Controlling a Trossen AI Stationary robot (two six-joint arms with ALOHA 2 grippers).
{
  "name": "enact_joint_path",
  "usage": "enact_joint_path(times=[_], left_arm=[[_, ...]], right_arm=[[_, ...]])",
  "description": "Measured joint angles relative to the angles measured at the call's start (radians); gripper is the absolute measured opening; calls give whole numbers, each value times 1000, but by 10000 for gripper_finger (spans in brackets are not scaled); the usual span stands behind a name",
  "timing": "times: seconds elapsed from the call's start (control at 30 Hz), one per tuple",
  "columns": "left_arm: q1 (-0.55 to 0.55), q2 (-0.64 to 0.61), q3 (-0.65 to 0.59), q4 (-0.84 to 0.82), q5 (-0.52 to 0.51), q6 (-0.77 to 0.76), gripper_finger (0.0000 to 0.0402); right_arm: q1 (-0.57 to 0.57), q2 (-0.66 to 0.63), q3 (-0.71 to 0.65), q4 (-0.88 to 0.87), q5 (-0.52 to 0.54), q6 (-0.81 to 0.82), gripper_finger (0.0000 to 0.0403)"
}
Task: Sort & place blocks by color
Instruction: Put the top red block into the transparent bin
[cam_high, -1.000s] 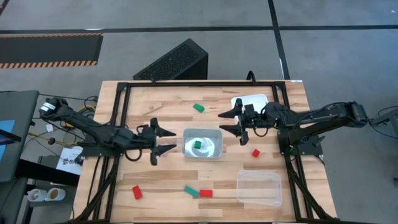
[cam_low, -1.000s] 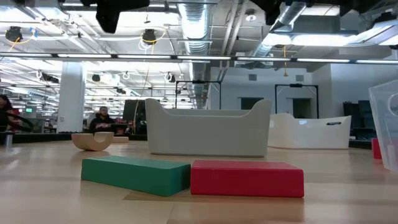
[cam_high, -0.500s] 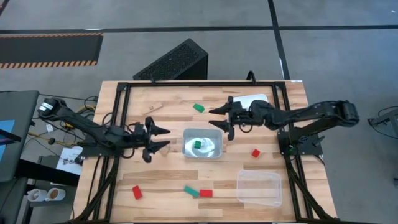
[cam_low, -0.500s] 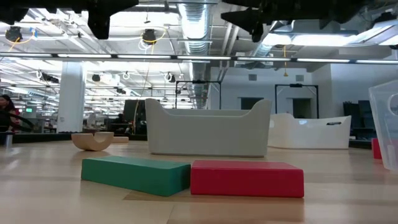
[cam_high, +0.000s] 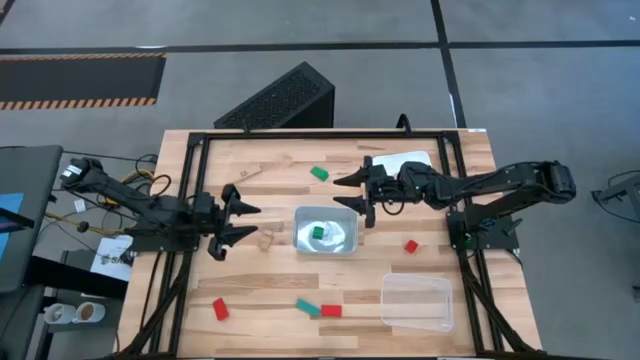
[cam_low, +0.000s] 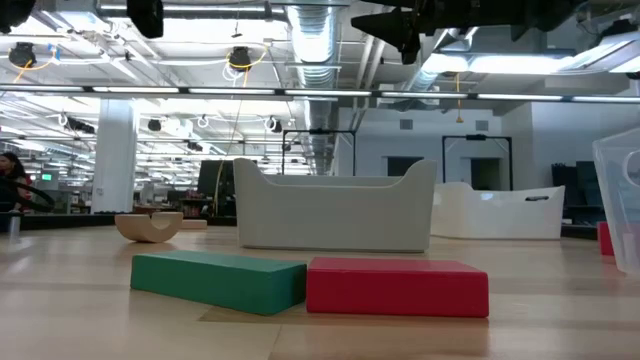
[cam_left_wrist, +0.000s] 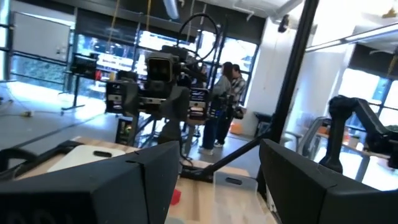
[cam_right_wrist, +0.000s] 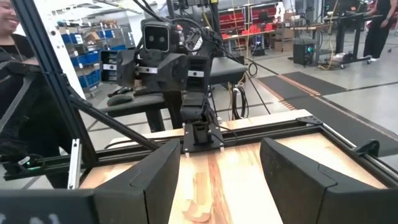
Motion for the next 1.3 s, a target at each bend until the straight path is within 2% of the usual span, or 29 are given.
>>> enact_joint_path(times=[0.17,0.47,0.77,1.0,1.13,1.3], left_arm=[[-9,-42,-46,-5,-37,0,208],[-9,-45,-122,14,-83,-36,208],[-9,-40,-123,-6,-81,-42,208],[-9,9,-122,-7,-81,-50,208],[-9,41,-122,-6,-81,-51,208],[-9,52,-122,-3,-80,-67,208]], right_arm=[[-1,13,0,-1,5,1,245],[0,13,0,-3,6,35,245],[1,13,0,-66,8,35,245],[13,13,0,-111,9,38,245],[25,13,0,-135,9,93,245],[55,13,-1,-156,59,111,245]])
